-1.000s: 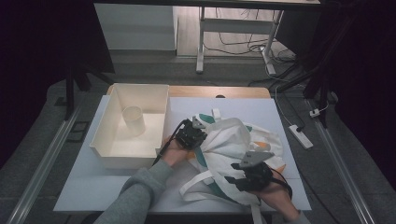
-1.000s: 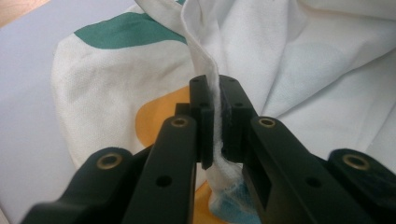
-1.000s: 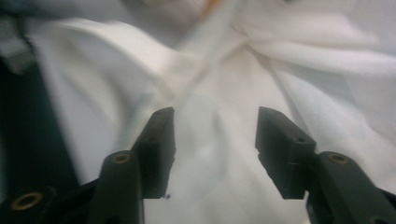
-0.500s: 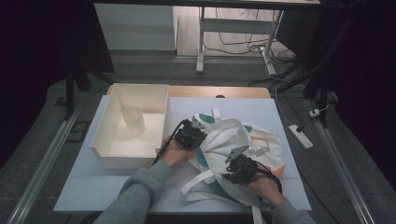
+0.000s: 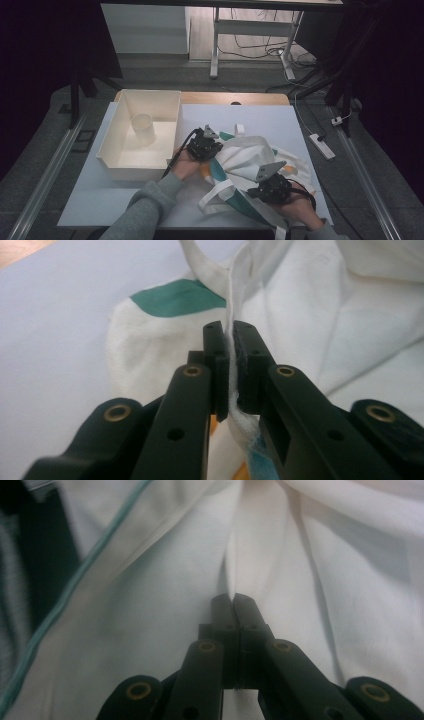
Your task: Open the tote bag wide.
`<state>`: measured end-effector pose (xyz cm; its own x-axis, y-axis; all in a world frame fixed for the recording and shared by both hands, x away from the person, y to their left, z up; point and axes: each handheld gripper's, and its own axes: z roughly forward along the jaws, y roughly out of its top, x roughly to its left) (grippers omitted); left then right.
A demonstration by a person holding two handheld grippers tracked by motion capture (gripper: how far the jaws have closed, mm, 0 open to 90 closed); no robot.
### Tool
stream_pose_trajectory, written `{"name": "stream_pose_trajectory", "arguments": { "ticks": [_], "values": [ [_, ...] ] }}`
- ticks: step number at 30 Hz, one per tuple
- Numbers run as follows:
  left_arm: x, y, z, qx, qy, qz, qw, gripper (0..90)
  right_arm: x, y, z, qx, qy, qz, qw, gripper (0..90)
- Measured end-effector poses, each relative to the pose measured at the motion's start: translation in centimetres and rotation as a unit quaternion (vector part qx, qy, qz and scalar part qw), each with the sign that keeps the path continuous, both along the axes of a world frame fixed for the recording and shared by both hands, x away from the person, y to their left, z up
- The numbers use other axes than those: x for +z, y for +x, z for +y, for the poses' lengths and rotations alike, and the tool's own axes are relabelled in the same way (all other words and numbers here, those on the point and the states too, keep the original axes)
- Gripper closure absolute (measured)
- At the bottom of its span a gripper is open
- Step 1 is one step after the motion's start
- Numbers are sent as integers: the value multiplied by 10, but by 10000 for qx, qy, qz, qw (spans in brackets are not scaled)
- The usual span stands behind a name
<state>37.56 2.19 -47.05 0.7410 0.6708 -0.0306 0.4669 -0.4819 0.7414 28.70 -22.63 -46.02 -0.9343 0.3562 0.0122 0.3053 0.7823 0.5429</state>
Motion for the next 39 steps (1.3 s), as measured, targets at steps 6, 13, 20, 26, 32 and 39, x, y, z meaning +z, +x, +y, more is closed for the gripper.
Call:
{"name": "stream_pose_trajectory", "arguments": {
  "ticks": [6,13,20,26,32,39],
  "values": [
    [-2,-4,-4,-58,140,-28,9999,849,-24,2,5,94,-151,362,9992,880],
    [-4,-3,-1,-99,62,69,9999,846,-3,15,-7,-655,372,-568,9955,601],
    [-5,-3,-1,-105,70,68,9999,845,-28,43,7,-758,-525,-651,9936,524],
    [-5,-3,1,-116,48,104,9999,844,-34,54,7,-676,-760,-751,9920,863],
    [-3,-6,4,-99,34,61,9999,843,-16,68,3,-737,-583,-907,9914,887],
    [-2,-7,3,-97,-29,53,9999,843,6,92,0,-1146,-39,-1342,9843,887]
  ]
}}
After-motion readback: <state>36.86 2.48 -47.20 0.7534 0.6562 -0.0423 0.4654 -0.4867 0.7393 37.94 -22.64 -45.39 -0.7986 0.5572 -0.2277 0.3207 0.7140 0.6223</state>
